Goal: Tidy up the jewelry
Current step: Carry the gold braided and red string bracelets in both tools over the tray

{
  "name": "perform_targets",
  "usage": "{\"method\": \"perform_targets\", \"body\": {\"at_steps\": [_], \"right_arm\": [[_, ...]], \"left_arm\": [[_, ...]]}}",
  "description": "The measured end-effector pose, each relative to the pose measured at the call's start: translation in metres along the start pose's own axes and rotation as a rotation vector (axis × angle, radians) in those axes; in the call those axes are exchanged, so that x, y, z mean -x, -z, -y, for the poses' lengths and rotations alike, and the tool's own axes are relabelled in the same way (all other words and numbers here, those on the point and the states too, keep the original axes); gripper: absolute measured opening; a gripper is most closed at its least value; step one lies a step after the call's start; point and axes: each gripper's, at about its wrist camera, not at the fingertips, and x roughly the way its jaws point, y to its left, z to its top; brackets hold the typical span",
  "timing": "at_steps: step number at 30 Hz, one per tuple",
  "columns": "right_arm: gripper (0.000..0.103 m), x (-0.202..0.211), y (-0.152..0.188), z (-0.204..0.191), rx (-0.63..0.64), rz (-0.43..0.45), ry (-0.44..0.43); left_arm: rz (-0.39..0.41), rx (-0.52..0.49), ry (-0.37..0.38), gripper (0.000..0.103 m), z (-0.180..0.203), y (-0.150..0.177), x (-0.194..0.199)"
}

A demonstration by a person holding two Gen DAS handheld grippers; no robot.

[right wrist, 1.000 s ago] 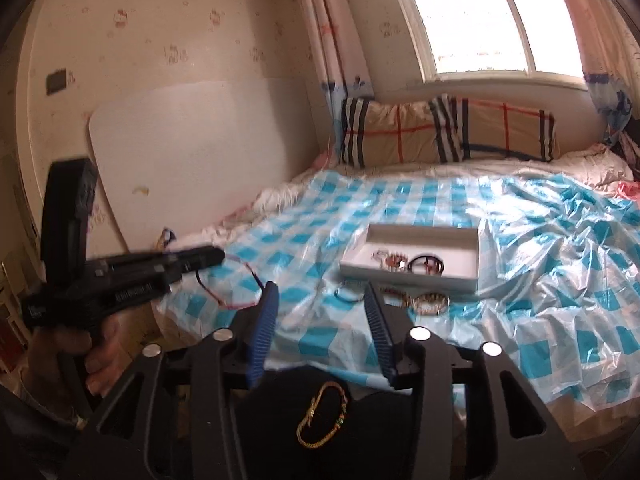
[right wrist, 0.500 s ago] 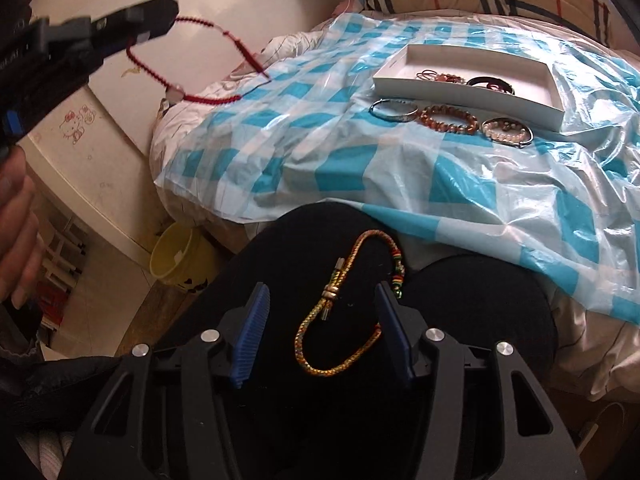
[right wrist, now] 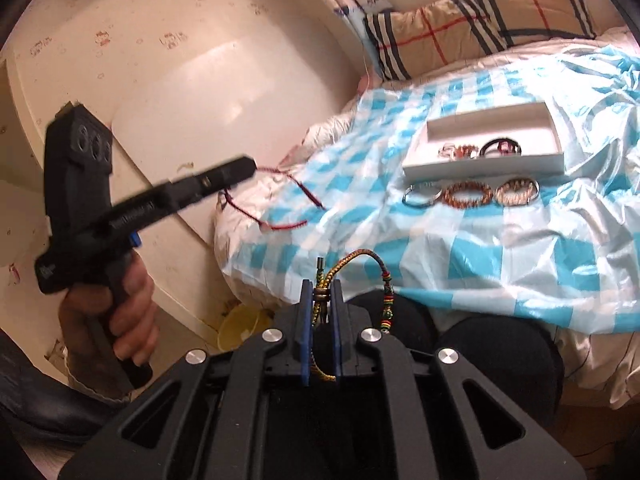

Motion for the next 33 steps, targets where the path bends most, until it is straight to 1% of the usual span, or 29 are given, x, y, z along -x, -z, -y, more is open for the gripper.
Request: {"method": "perform_targets", "body": {"at_steps": [5,10,14,21,33], "right_arm": [[0.009,0.018,-0.024,-0.015,0.089,0.12,0.063],[0.009,0.024,-0.046,-0.014,0.142,0.18,0.116],[0.009,0.018,-0.063,0.002,0.144,0.195,0.15],[0.009,0.002,-0.089,0.042,0.121,0.209,0.194],[0.009,-0.053,-0.131,0.106,0.111,0.203,0.245]], "left_arm": [[0.002,-0.001,0.01,0.009,0.002,-0.009,-0.007],[-0.004,0.005,0.018,0.009,0.002,-0.02,-0.023],[-0.012,0.006,0.025,0.009,0.002,-0.03,-0.041],[-0.021,0.004,0.039,0.009,0.005,-0.049,-0.08],[-0.013,0.015,0.04,0.009,-0.003,-0.084,-0.163]]}}
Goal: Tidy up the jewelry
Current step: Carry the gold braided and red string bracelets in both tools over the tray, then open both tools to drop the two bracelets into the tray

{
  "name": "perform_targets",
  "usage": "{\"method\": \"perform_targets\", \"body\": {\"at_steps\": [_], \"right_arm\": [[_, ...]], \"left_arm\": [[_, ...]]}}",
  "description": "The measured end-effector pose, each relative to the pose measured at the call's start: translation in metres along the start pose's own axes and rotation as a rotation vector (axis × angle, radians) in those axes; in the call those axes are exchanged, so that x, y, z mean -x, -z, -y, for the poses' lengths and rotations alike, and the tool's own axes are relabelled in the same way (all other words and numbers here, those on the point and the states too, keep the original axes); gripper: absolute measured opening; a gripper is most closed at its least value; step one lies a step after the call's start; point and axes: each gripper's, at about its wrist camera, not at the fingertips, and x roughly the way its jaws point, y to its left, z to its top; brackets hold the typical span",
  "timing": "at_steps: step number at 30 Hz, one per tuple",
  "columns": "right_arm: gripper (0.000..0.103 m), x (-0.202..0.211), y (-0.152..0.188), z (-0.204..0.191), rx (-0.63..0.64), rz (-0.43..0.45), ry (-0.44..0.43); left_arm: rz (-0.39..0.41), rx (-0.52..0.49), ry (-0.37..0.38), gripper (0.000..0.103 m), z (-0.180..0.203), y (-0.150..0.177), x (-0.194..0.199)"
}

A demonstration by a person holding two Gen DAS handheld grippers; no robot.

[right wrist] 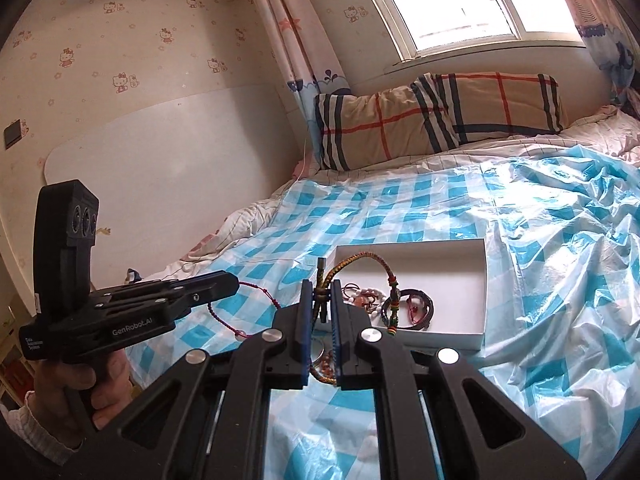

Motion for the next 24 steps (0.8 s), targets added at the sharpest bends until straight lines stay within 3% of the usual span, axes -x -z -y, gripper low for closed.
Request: {"method": "perform_targets", "body": {"at_steps": [24], "right_arm": [[0.01,-0.108,-0.001,0.055,-0.008,-0.061,0.052]], "left_arm": [[-0.024,0.033,-0.008,0.009,-0.021,-0.018,-0.112]]}}
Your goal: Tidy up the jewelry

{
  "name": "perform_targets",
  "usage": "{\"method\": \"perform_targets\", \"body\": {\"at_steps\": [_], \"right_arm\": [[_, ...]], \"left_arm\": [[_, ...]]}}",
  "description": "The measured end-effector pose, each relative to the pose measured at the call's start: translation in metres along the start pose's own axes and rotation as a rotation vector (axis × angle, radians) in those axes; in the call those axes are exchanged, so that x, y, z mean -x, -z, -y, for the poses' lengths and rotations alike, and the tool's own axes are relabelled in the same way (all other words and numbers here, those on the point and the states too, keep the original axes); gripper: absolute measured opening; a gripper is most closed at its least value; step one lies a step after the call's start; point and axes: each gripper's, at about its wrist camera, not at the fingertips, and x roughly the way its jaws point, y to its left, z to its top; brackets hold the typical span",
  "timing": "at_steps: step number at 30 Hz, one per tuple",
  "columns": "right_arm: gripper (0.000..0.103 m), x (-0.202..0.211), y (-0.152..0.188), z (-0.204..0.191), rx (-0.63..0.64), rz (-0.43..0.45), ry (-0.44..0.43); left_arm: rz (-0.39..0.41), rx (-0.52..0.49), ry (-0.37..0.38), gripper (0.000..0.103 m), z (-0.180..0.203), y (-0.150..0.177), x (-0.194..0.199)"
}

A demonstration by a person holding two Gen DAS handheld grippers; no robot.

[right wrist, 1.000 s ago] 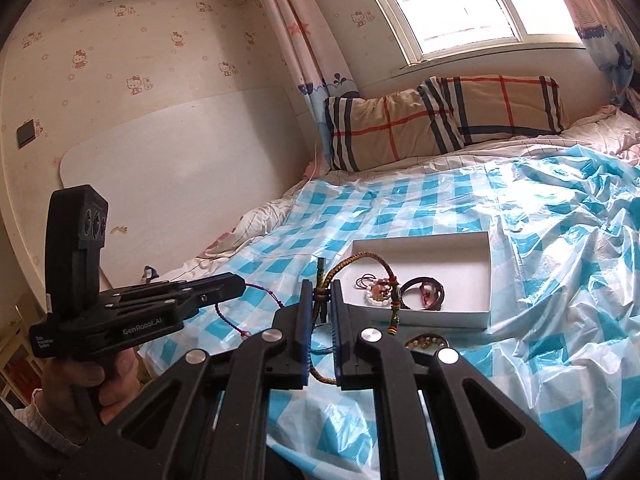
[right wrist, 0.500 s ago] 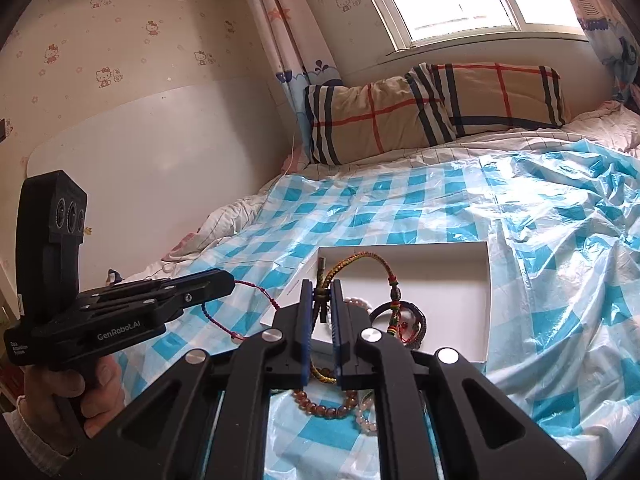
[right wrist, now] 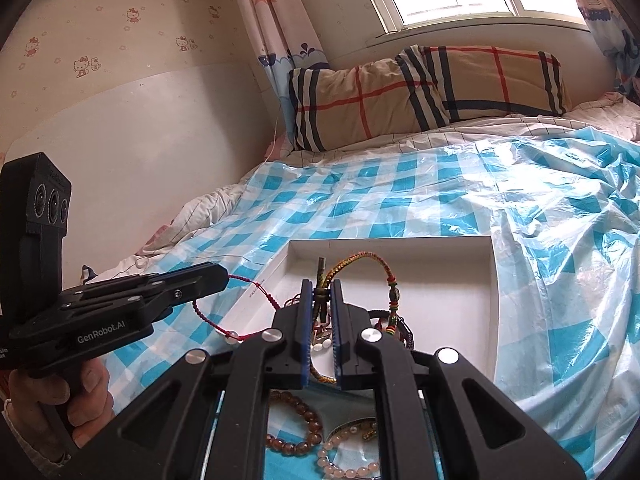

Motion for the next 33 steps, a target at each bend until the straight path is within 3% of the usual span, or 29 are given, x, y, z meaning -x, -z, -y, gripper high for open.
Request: {"method": "perform_targets", "body": {"at_steps": [2,3,4,7,12,15,20,27,33], "right_arm": [[0.015,-0.009,0.001,0.004,-0.007,-0.026,0.009],[0.033,-0.014,0.002,0.006,-0.013,-0.038,0.016],[0.043,-0.016,0.003,0.008,-0.022,-0.046,0.02],[0.043,-0.015,0.005,0.012,-0.04,-0.058,0.023],[0.043,0.009,0.013,0.014,-0.05,-0.075,0.035],[0.043,0.021,0.026,0.015,-0.054,-0.118,0.051],[0.043,0.03,0.052,0.017,-0.067,-0.213,0.083],[0.043,0.023,0.071,0.029,-0.078,-0.307,0.17],[0.032,0.009,0.075,0.03,0.002,-0.362,0.232]], "left_arm": [[-0.01,0.007,-0.009,0.009,-0.003,0.002,-0.01],[-0.019,0.011,-0.016,0.01,-0.005,0.002,-0.016],[-0.046,0.012,-0.019,0.011,-0.008,0.004,-0.024],[-0.118,0.023,-0.04,0.02,-0.015,0.01,-0.041],[-0.098,0.046,-0.061,0.036,-0.026,0.02,-0.021],[-0.096,0.069,-0.083,0.04,-0.038,0.027,-0.006],[-0.14,0.097,-0.119,0.043,-0.056,0.05,0.009],[-0.231,0.086,-0.173,0.043,-0.069,0.083,-0.002],[-0.274,0.063,-0.197,0.043,-0.076,0.092,-0.019]]}}
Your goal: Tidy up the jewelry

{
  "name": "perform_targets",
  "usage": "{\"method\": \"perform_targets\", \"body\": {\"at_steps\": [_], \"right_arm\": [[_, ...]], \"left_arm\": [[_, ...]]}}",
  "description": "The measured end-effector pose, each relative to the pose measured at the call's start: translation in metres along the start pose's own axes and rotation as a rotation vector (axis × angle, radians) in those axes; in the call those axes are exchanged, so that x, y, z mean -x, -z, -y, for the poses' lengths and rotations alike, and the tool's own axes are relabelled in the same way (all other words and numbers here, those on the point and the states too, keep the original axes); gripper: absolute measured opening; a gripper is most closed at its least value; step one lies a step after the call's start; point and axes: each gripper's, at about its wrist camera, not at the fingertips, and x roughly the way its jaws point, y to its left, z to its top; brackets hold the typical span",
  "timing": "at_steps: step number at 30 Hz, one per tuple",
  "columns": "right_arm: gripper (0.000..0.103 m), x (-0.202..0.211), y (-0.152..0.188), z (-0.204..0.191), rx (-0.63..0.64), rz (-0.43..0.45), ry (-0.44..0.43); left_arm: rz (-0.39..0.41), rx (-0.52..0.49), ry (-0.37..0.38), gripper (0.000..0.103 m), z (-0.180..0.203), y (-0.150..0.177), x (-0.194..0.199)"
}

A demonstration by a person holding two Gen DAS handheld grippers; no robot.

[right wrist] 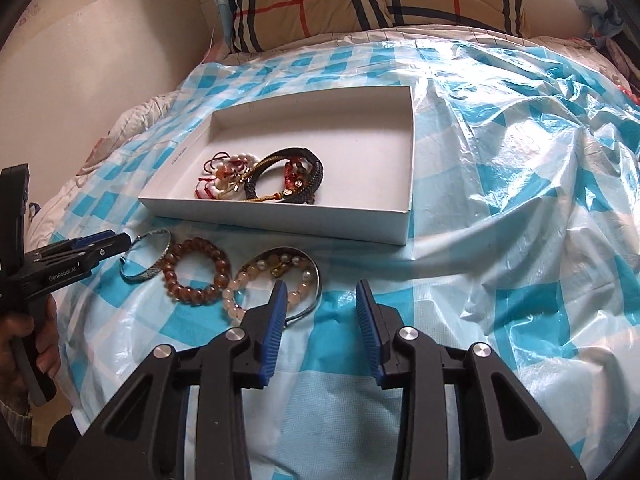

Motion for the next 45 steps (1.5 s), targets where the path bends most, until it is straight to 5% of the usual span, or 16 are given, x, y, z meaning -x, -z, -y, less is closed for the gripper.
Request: {"method": "perform_targets", "body": {"at_steps": [5,7,12,15,25,38,45], "right_arm": [[0.028,-0.023,-0.005,-0.005,0.052,-0.045,0.006],[0.013,-0.027,-0.007,-0.007,0.061,-0.054,-0.013],[0.006,-0.014,-0.003,-0.008,0.029,-0.039,-0.063],[0.005,0.004,-0.001,-0.005,-0.008,-0.008,-0.093],[0.005,0.055,0.007,-0.01,-0.041,0.051,-0.167],[0.005,0.03,0.014,-0.005,-0.096,0.006,-0.207],[0.005,0.028,0.016,-0.005,-0.102,0.001,-0.214]], "left_arm": [[-0.008,-0.057,-0.021,0.046,0.009,-0.001,-0.01],[-0.011,-0.066,-0.026,0.046,0.01,0.0,-0.014],[0.006,-0.107,-0.043,0.008,0.011,0.004,-0.008],[0.018,-0.113,-0.024,0.0,0.008,0.004,0.004],[0.024,-0.048,0.108,0.0,-0.002,0.004,0.036],[-0.038,-0.119,0.031,0.003,0.005,-0.002,-0.014],[-0.023,-0.16,0.024,0.031,0.011,-0.009,-0.013]]}}
